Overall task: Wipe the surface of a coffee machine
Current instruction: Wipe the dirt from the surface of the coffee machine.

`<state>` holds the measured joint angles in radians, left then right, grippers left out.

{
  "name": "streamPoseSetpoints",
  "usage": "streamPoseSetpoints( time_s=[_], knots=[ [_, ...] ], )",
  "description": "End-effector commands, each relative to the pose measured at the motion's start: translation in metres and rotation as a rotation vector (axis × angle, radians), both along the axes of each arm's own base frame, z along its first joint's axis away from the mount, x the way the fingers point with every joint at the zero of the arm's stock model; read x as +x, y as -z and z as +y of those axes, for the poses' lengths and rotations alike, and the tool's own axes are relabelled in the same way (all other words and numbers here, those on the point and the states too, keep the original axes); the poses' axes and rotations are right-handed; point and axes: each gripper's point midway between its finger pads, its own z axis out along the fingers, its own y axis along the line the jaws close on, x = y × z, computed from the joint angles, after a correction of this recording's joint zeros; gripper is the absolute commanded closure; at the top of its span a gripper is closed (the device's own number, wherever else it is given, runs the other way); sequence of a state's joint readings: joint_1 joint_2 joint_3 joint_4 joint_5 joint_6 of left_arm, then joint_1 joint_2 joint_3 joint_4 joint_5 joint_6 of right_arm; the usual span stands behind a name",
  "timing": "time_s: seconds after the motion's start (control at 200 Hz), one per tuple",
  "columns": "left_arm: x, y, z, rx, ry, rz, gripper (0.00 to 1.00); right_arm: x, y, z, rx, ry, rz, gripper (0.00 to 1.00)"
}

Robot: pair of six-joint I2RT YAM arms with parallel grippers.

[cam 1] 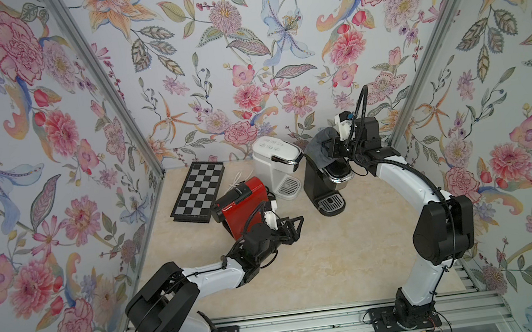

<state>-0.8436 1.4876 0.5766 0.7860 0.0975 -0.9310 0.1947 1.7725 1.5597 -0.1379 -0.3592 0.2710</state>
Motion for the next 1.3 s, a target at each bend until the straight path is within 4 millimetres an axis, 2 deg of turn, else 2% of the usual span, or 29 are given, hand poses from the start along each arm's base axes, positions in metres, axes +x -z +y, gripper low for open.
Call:
streamPoseSetpoints(
  time_s=[0.0, 0.285, 0.42, 0.525, 0.635, 0.761, 0.906, 0.916, 0.931, 1.026, 1.136, 1.296],
  knots=[
    [0.002, -0.008, -0.007, -0.004, 0.007, -0.027, 0.3, -0.029, 0.044, -0.017, -0.079, 0.032, 0.141, 0.89],
    [0.005, -0.011, -0.015, -0.008, 0.026, -0.03, 0.3, -0.079, 0.04, -0.05, -0.077, 0.093, 0.14, 0.88],
    [0.004, -0.013, -0.017, -0.01, 0.029, -0.033, 0.3, -0.087, 0.041, -0.065, -0.041, 0.115, 0.145, 0.88],
    [0.004, -0.012, -0.02, -0.01, 0.035, -0.03, 0.3, -0.076, 0.037, -0.065, -0.03, 0.104, 0.139, 0.88],
    [0.004, -0.014, -0.026, -0.012, 0.043, -0.032, 0.3, -0.055, 0.033, -0.061, -0.01, 0.088, 0.131, 0.87],
    [0.003, -0.016, -0.031, -0.011, 0.051, -0.034, 0.3, -0.032, 0.036, -0.058, 0.014, 0.072, 0.142, 0.87],
    [0.008, -0.021, -0.031, 0.001, 0.025, -0.05, 0.3, -0.006, 0.042, -0.064, 0.077, 0.07, 0.159, 0.86],
    [0.01, -0.011, -0.033, 0.02, 0.024, -0.035, 0.3, -0.005, 0.043, -0.065, 0.084, 0.07, 0.161, 0.86],
    [0.011, -0.008, -0.034, 0.027, 0.023, -0.034, 0.3, -0.002, 0.044, -0.066, 0.094, 0.07, 0.164, 0.86],
    [0.02, -0.005, -0.044, 0.063, 0.028, -0.039, 0.3, 0.011, 0.044, -0.067, 0.152, 0.045, 0.163, 0.86],
    [0.025, 0.001, -0.058, 0.074, 0.058, -0.03, 0.3, 0.018, 0.041, -0.056, 0.19, -0.019, 0.164, 0.85],
    [0.028, 0.007, -0.07, 0.07, 0.081, -0.017, 0.3, 0.013, 0.04, -0.037, 0.196, -0.091, 0.148, 0.83]
  ],
)
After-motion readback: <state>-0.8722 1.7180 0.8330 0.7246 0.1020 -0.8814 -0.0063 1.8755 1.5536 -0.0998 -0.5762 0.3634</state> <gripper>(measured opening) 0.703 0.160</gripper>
